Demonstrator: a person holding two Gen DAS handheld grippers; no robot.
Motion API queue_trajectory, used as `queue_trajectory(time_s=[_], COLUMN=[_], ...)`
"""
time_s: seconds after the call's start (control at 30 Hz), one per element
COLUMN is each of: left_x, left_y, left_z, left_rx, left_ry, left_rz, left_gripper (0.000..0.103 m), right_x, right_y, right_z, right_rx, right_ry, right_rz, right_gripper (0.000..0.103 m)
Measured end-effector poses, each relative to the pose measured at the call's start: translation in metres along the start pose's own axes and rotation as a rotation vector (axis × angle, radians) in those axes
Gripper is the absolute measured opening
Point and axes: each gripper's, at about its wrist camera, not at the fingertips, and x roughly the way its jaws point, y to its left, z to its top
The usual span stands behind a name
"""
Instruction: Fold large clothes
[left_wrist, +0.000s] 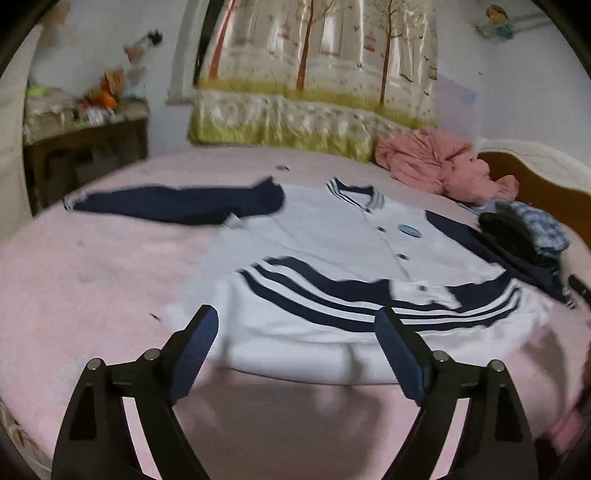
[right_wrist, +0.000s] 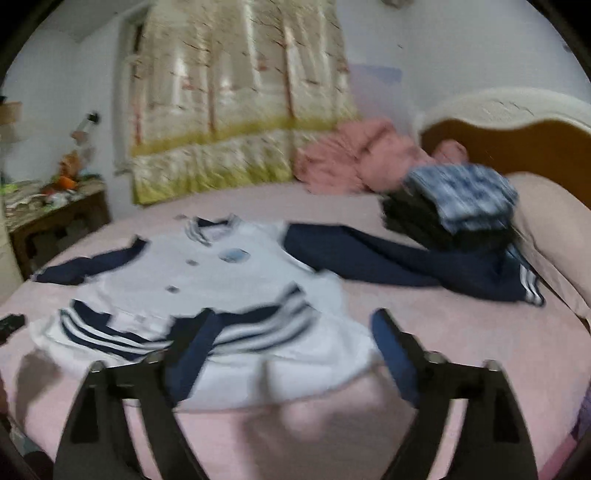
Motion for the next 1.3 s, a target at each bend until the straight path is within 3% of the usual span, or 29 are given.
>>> queue_trajectory(time_s=[0.1, 0.2, 0.3, 0.4, 0.6, 0.67, 0.77, 0.87, 0.93, 0.97, 1.0, 1.07, 1.1, 1.13, 1.17, 1.3], left_x=[-0.006, -0.005, 0.013, 0.03, 0.057, 0.067, 0.076, 0.08, 0.082, 0.081, 0.079, 0.073, 0.07, 0.068, 0.067, 0.068], left_y=[-0.019, -0.045, -0.071, -0.08, -0.08, -0.07, -0.053, -0.039, -0.035, -0.032, -0.029, -0.022, -0.019, -0.019, -0.019, -0.02], left_z=[0.004, -0.003, -0.017, -0.028, -0.036, -0.037, -0.039, -0.037, -0.036, -0.036, -0.034, -0.027, -0.024, -0.02, -0.014, 0.015], left_rx=[0.062, 0.236, 0.464, 0.545, 0.585, 0.556, 0.5, 0.456, 0.459, 0.452, 0.434, 0.395, 0.381, 0.377, 0.381, 0.325], left_ry=[-0.022, -0.02, 0.091, 0.192, 0.292, 0.318, 0.313, 0.277, 0.229, 0.209, 0.196, 0.172, 0.161, 0.159, 0.163, 0.187], left_rz=[-0.039, -0.017, -0.011, -0.04, 0.019, 0.081, 0.125, 0.15, 0.176, 0.191, 0.199, 0.179, 0.172, 0.169, 0.166, 0.132], left_gripper=[0.091, 0.091, 0.091, 0.091, 0.094, 0.094, 0.102, 0.101, 0.085, 0.052, 0.03, 0.025, 0.022, 0.021, 0.02, 0.021], right_x=[0.0, 0.004, 0.017, 0.032, 0.051, 0.064, 0.076, 0.086, 0.092, 0.095, 0.096, 0.091, 0.087, 0.084, 0.082, 0.082], right_y=[0.028, 0.05, 0.068, 0.083, 0.089, 0.089, 0.08, 0.066, 0.058, 0.053, 0.05, 0.036, 0.031, 0.028, 0.026, 0.022], right_z=[0.004, -0.004, -0.021, -0.039, -0.06, -0.065, -0.067, -0.062, -0.059, -0.056, -0.053, -0.046, -0.043, -0.041, -0.039, -0.021], right_rx=[-0.088, -0.201, -0.323, -0.459, -0.553, -0.577, -0.551, -0.503, -0.481, -0.45, -0.423, -0.328, -0.297, -0.286, -0.281, -0.246], right_ry=[0.023, 0.074, 0.175, 0.296, 0.373, 0.366, 0.355, 0.347, 0.339, 0.333, 0.327, 0.292, 0.275, 0.268, 0.264, 0.238], right_rz=[0.074, 0.116, 0.138, 0.133, 0.048, -0.062, -0.114, -0.137, -0.162, -0.167, -0.167, -0.139, -0.108, -0.083, -0.061, -0.029], right_gripper=[0.09, 0.09, 0.091, 0.091, 0.091, 0.091, 0.091, 0.094, 0.094, 0.094, 0.094, 0.094, 0.084, 0.058, 0.047, 0.04])
